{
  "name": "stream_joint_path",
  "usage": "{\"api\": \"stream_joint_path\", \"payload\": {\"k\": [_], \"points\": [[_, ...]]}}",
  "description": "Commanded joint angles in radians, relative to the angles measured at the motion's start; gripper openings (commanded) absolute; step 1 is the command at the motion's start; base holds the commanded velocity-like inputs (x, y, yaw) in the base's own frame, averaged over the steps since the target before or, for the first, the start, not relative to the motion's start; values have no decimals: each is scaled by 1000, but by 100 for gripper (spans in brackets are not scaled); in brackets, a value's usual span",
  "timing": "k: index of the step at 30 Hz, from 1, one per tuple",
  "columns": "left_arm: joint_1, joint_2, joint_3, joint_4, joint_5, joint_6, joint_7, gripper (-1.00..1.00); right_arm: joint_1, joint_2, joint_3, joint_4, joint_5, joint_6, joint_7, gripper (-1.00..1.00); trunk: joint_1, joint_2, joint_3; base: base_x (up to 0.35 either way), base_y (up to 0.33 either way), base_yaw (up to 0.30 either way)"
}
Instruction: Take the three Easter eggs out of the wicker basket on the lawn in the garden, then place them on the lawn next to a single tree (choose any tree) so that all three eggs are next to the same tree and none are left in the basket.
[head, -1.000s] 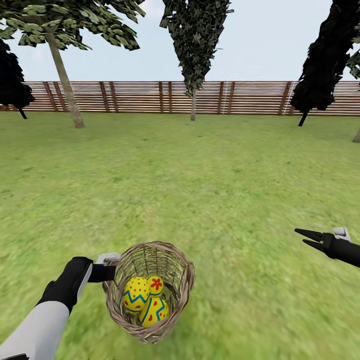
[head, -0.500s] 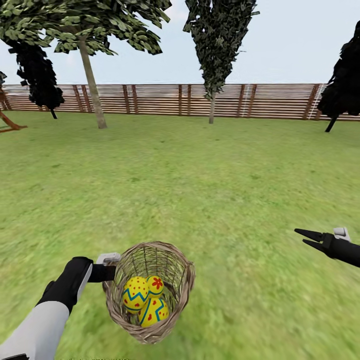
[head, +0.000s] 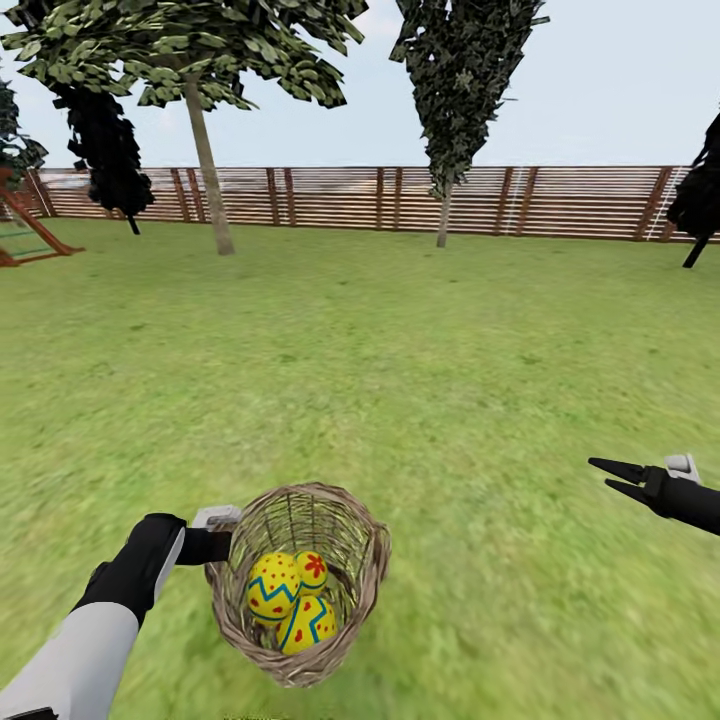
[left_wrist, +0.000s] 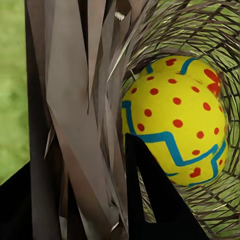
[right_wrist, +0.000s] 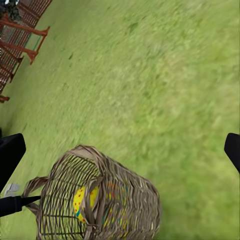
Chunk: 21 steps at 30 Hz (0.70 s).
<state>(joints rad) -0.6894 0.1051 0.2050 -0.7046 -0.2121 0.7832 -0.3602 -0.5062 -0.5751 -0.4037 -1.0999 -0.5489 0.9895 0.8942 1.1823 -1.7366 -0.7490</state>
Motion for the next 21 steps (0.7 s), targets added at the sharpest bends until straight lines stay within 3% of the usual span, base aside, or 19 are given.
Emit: {"api": "stream_joint_path", "payload": {"k": [1,21], "points": [[-1,-1,4,-1,-3,4,-8,-100,-1,0,-1,0,3,4,5,100,-4,7,1,0,0,178],[-1,-1,4,-2,-3,4,-8,-100,-1,-1,-1,0,3,4,4,100,-81,147,56,0,0,259]]}}
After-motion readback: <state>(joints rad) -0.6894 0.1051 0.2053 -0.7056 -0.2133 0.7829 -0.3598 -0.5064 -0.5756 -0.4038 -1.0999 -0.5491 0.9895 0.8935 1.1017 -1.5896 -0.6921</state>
